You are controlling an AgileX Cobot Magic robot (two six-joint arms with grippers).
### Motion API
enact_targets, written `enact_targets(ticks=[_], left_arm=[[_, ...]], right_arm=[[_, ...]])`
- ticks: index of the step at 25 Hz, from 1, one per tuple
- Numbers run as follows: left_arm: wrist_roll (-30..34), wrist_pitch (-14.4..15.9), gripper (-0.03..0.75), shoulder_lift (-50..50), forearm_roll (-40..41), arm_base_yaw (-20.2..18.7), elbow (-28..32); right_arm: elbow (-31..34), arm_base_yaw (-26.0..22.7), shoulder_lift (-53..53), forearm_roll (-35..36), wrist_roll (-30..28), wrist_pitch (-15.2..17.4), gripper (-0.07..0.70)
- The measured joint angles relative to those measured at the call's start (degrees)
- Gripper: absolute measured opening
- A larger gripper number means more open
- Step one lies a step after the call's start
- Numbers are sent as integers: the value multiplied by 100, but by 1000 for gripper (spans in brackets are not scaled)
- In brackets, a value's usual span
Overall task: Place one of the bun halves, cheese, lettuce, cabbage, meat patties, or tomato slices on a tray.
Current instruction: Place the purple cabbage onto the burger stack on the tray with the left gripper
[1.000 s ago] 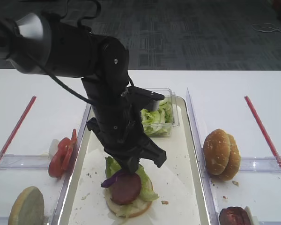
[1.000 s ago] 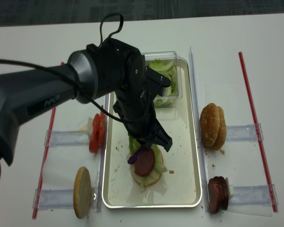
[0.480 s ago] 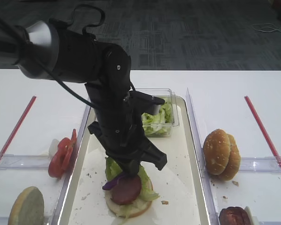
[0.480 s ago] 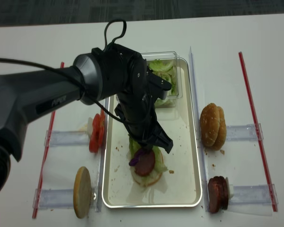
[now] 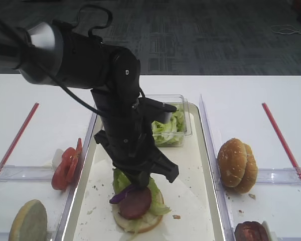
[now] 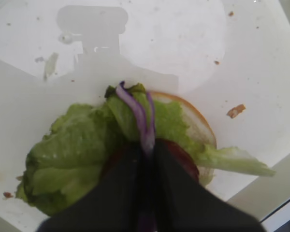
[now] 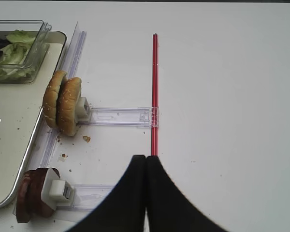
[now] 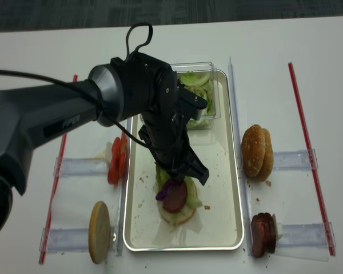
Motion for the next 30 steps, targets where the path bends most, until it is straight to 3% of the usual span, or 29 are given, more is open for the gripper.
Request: enact_targets(ticks=[13,23,30], left_arm=[[13,133,218,0,-5,0,0],[24,147,447,0,-5,0,0],[25,147,482,0,5,0,0]], right_arm=[[0,0,0,0,0,0,6],[0,0,0,0,0,0,6],[0,0,0,0,0,0,6]])
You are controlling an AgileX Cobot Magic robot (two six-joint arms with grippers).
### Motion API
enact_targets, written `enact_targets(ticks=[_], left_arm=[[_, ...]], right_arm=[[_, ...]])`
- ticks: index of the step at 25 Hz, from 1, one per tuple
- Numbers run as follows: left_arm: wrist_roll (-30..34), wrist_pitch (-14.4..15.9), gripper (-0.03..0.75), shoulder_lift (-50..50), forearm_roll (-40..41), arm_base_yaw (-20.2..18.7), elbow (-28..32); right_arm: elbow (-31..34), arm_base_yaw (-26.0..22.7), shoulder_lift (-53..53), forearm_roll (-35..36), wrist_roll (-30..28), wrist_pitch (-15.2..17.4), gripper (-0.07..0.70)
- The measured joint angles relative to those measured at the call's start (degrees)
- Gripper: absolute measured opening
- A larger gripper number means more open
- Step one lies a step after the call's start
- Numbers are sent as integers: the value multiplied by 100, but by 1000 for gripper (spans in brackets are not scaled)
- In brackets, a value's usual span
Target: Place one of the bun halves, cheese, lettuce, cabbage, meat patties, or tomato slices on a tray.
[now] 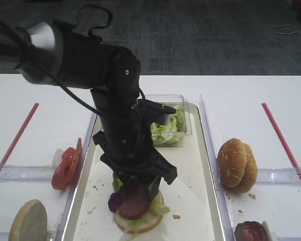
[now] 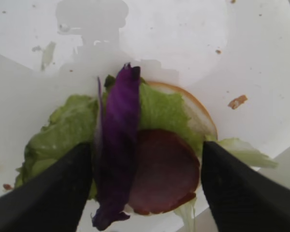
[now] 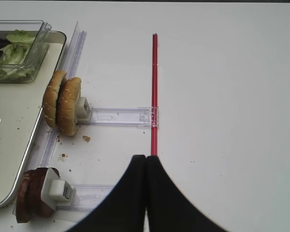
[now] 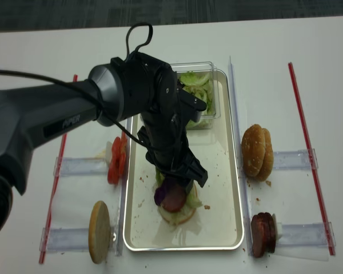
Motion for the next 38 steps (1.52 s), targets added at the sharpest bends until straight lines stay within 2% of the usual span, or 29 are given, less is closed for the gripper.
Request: enact_targets(ticks=[13,26,32,38], left_arm=[[-257,186,482,0,287,0,-31],[-440,1303,482,0,439,0,-1048],[-602,1358,482,0,555,0,-1565],[-687,1393,482,0,611,0,-1687]], right_arm=[[0,0,0,0,0,0,6],[0,0,0,0,0,0,6],[0,0,0,0,0,0,6],[0,0,0,0,0,0,6]])
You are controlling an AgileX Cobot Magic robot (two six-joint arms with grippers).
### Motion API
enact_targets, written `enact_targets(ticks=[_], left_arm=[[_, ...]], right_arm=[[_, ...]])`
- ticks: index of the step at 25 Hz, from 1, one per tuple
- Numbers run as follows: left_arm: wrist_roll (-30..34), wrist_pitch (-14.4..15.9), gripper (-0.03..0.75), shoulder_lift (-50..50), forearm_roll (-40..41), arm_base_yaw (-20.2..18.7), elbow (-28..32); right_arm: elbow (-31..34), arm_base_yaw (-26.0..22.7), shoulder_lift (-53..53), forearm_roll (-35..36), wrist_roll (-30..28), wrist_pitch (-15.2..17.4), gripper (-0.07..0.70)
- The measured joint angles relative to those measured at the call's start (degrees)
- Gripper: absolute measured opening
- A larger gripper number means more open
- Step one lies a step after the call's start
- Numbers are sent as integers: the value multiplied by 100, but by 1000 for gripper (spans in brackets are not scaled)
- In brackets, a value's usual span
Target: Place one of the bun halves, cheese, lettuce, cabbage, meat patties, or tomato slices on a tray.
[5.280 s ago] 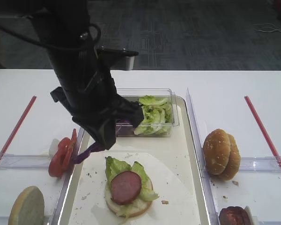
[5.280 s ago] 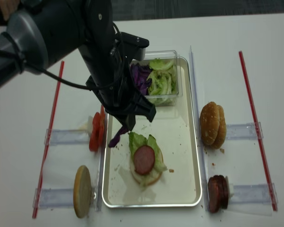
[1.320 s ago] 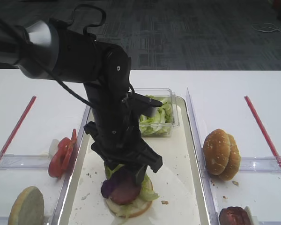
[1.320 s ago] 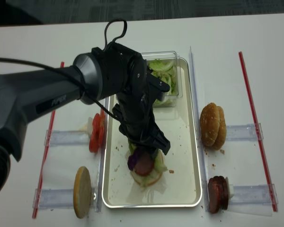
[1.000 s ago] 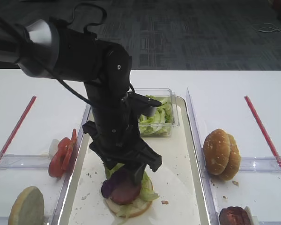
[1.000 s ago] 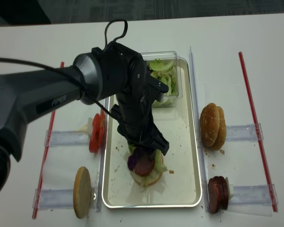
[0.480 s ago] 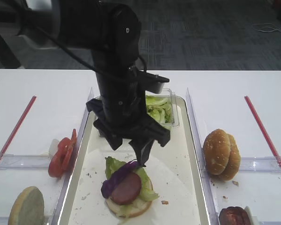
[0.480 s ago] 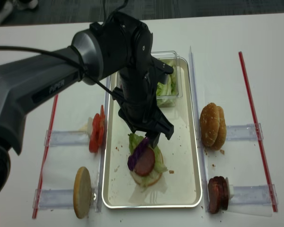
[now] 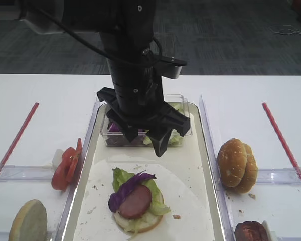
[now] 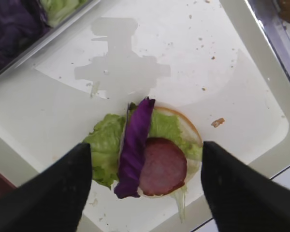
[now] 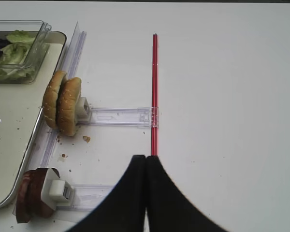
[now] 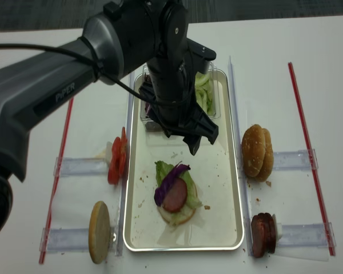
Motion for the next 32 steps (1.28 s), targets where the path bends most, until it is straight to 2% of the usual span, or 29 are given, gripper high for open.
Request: enact_targets(ticks=[5,10,32], left_arm=[[-93,11,482,0,64,25,0],[-98,11,482,0,121,354,0],[63,81,482,-744,556,3248,74]], right_arm=[[0,0,0,0,0,0,6],[0,0,0,0,0,0,6],[0,0,0,0,0,0,6]])
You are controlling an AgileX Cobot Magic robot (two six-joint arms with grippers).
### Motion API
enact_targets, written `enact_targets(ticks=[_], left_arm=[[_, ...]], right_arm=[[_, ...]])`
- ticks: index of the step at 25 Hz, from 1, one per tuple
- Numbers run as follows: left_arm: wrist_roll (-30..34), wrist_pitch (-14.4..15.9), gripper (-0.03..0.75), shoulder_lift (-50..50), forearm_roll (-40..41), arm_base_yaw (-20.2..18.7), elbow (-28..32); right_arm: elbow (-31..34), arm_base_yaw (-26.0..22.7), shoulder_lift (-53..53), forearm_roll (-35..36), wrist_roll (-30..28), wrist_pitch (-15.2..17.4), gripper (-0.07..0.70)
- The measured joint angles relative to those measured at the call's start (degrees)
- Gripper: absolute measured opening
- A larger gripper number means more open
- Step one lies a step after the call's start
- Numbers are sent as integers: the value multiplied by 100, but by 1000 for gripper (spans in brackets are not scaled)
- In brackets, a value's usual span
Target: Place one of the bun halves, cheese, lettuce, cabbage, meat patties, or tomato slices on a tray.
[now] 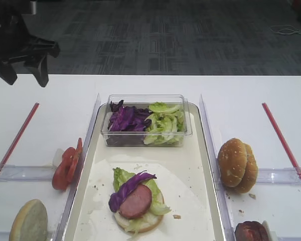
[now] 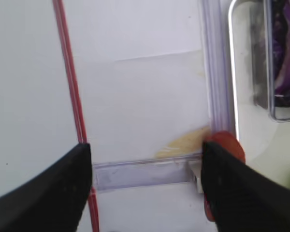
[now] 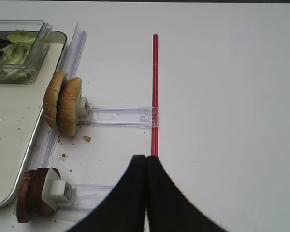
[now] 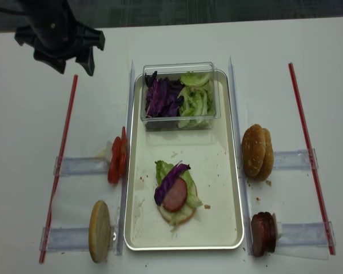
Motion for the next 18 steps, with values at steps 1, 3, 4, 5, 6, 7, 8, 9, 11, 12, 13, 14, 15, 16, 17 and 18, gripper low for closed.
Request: enact_targets(ticks=[1,3,4,5,6,7,8,9,11,12,13,14,15,16,17,18], left_arm=[[11,-2,482,-26,0,91,40],[20,13,482,-46,0,213,81],[24,12,482,-46,0,244,81],[33,12,482,-46,12,270,81],[33,12,482,-46,12,270,81],[33,12,482,-46,12,274,81],[44,12,482,-48,12,283,81],[56,12,482,-58,1,283,81],[68,12,482,-95,1,283,81],[77,12,482,-110,1,283,81],[77,12,482,-124,1,283,81],[91,12,482,-135,1,283,81],[103,12,482,-160,1,283,86],[103,12,482,-208,1,283,95],[111,12,482,-269,1,283,99],[111,12,482,-335,1,283,99]], right_arm=[[0,0,0,0,0,0,6],[0,0,0,0,0,0,6],[0,0,0,0,0,0,6],[0,0,0,0,0,0,6],[0,0,0,0,0,0,6],[0,0,0,0,0,0,6],[0,0,0,0,0,0,6],[0,0,0,0,0,0,6],[0,0,0,0,0,0,6],[0,0,0,0,0,0,6],[0,0,0,0,0,0,6],[0,0,0,0,0,0,6],[0,0,0,0,0,0,6],[0,0,0,0,0,0,6],[0,0,0,0,0,0,6],[0,0,0,0,0,0,6]])
